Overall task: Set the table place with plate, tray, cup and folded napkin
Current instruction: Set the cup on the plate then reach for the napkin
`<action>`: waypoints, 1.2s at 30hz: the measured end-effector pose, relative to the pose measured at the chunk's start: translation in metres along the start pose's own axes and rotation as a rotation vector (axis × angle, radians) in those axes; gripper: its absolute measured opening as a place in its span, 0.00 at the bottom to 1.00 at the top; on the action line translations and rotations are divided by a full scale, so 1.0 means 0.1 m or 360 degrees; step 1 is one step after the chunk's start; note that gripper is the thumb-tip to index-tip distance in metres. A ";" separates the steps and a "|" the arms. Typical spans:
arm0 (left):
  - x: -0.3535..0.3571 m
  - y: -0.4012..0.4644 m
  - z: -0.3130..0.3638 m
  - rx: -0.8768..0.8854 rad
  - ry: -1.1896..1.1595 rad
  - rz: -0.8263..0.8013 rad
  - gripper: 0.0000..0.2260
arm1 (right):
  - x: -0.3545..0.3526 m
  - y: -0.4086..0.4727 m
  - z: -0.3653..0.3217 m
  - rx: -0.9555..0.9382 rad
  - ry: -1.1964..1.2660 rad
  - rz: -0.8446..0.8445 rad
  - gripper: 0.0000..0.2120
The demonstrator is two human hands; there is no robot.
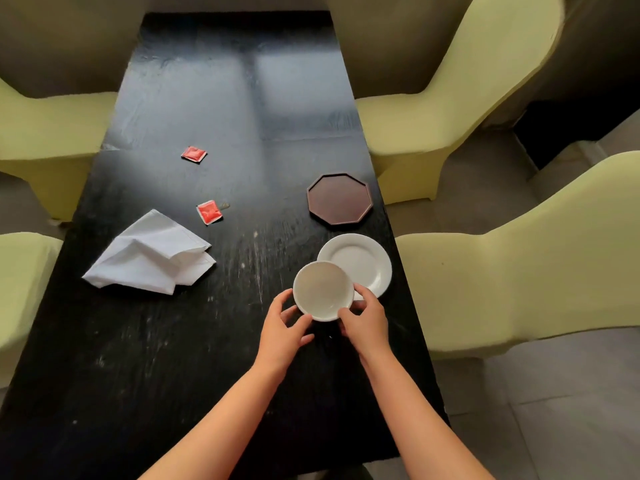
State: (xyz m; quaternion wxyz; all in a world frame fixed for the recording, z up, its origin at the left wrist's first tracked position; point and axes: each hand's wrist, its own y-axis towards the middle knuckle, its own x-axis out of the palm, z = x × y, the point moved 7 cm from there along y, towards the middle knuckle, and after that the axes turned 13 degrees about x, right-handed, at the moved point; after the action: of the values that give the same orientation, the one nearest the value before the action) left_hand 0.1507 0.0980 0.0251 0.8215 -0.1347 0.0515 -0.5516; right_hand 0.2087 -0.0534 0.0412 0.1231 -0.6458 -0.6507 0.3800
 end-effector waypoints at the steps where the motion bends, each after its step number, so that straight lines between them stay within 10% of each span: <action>1: 0.09 0.07 0.00 -0.0013 -0.0013 -0.0017 0.22 | -0.06 0.08 -0.02 -0.0004 0.0001 0.0001 0.22; 36: 0.90 1.06 -0.47 -0.0262 0.0017 -0.0140 0.22 | -0.41 1.35 0.00 0.0078 0.0030 -0.0124 0.24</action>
State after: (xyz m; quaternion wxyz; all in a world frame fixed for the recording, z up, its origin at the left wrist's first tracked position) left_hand 0.2691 0.0456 -0.0434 0.7825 -0.2010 0.0951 -0.5817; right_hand 0.3152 -0.1084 -0.0335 0.1598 -0.6203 -0.6648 0.3845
